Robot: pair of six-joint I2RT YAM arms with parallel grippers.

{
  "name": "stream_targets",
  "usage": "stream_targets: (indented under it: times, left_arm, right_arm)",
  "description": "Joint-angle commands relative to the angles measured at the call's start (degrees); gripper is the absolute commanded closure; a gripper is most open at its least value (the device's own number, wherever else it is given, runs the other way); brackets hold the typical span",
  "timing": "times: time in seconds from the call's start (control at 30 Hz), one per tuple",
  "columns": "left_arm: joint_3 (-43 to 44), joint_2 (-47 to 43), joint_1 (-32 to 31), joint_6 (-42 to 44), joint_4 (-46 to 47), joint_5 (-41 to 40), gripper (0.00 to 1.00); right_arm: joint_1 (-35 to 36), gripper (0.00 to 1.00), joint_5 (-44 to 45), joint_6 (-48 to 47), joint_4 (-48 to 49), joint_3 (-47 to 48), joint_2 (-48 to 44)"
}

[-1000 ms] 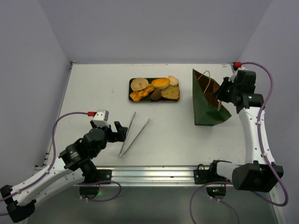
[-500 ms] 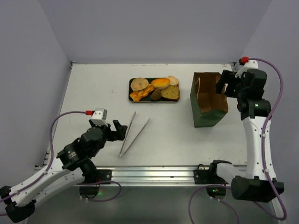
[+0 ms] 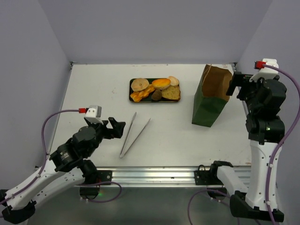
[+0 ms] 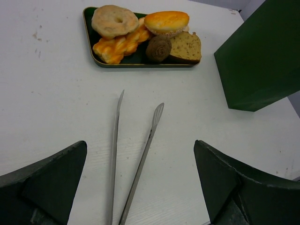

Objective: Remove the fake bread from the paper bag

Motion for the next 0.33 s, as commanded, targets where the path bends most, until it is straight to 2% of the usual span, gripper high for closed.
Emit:
stream_targets:
  times: [0.0, 0.3]
  left_arm:
    - [3.1, -0.7, -0.2, 0.9, -2.0, -1.7, 0.0]
    - [4.3, -2.9, -0.2, 0.1, -4.8, -1.7, 0.0]
  right_arm:
    - [-0.3, 0.01, 1.7, -2.1, -3.4, 0.1, -2.8]
    - [-0.3, 0.01, 2.4, -4.2, -3.7, -6.4, -10.2]
